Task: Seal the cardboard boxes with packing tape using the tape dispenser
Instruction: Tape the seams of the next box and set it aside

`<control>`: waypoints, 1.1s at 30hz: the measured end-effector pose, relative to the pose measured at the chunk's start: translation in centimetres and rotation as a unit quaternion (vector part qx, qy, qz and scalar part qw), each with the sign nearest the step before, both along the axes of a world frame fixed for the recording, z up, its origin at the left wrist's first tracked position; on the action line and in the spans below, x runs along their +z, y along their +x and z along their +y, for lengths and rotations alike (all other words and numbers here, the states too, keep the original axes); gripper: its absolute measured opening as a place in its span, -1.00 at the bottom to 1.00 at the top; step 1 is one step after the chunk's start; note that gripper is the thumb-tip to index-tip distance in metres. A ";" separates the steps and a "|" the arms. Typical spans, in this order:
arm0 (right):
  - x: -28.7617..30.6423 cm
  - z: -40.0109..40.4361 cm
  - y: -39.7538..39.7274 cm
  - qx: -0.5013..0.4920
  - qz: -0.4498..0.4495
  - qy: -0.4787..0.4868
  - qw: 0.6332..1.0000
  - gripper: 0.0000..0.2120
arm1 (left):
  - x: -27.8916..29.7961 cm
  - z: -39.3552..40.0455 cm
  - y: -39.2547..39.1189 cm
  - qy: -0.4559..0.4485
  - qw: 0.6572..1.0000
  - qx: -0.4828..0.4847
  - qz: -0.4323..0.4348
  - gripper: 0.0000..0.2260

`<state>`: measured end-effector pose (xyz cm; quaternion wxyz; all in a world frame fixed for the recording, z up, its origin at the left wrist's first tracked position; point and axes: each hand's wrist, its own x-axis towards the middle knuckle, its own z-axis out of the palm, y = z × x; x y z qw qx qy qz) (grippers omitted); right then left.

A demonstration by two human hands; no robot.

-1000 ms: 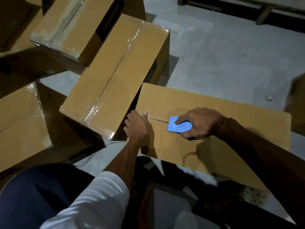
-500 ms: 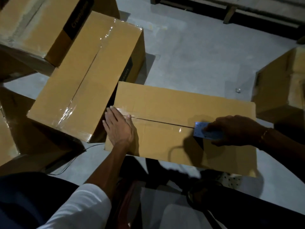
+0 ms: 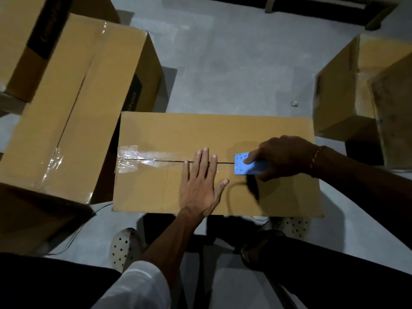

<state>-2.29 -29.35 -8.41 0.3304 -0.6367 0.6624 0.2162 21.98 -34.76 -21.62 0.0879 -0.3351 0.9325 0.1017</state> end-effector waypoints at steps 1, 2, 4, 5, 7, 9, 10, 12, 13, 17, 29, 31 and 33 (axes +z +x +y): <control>0.0 0.1 -0.2 0.004 0.000 0.001 1.000 -0.42 | 0.1 0.0 0.1 -0.004 1.000 -0.001 0.000 -0.34; 0.0 0.3 -0.6 0.009 0.001 0.008 1.000 -0.41 | 0.1 0.0 0.2 -0.007 1.000 -0.002 0.001 -0.34; 0.4 1.2 -2.2 0.011 0.001 0.032 0.999 -0.41 | 0.1 0.0 0.1 -0.006 1.000 -0.005 0.002 -0.34; 0.7 2.0 -3.3 0.013 0.005 0.046 0.999 -0.41 | 0.1 0.0 0.1 -0.006 1.000 -0.005 0.002 -0.34; 1.7 4.2 -6.0 0.016 0.034 0.081 0.996 -0.41 | 0.0 0.0 0.1 -0.003 1.000 -0.004 0.003 -0.34; 3.0 6.6 -8.2 -0.007 0.063 0.118 0.991 -0.42 | -0.1 0.1 0.0 -0.001 1.000 -0.006 0.010 -0.34; 3.4 7.5 -8.8 -0.028 0.065 0.123 0.990 -0.42 | -0.1 0.0 0.1 -0.004 1.000 -0.007 0.012 -0.34; 3.4 8.6 -9.3 -0.045 0.063 0.112 0.991 -0.41 | -0.1 -0.1 0.2 -0.007 1.000 -0.007 0.013 -0.35; 3.2 8.8 -9.5 -0.039 0.067 0.101 0.992 -0.41 | -0.1 0.0 0.2 -0.007 1.000 -0.008 0.014 -0.35; 2.6 8.3 -9.8 -0.031 0.076 0.081 0.993 -0.41 | 0.3 1.8 -1.8 0.004 0.997 -0.082 0.010 -0.35; 1.4 9.9 -11.5 -0.040 0.042 0.005 0.998 -0.46 | 1.7 12.3 -15.6 0.086 0.985 -0.147 -0.005 0.01; 1.2 10.2 -11.8 -0.027 0.047 -0.018 0.998 -0.47 | 1.9 13.2 -15.9 0.076 0.990 -0.117 -0.013 0.07; 0.8 10.7 -12.0 -0.014 0.046 -0.028 0.998 -0.48 | 1.8 13.8 -16.1 0.082 0.992 -0.092 -0.007 0.09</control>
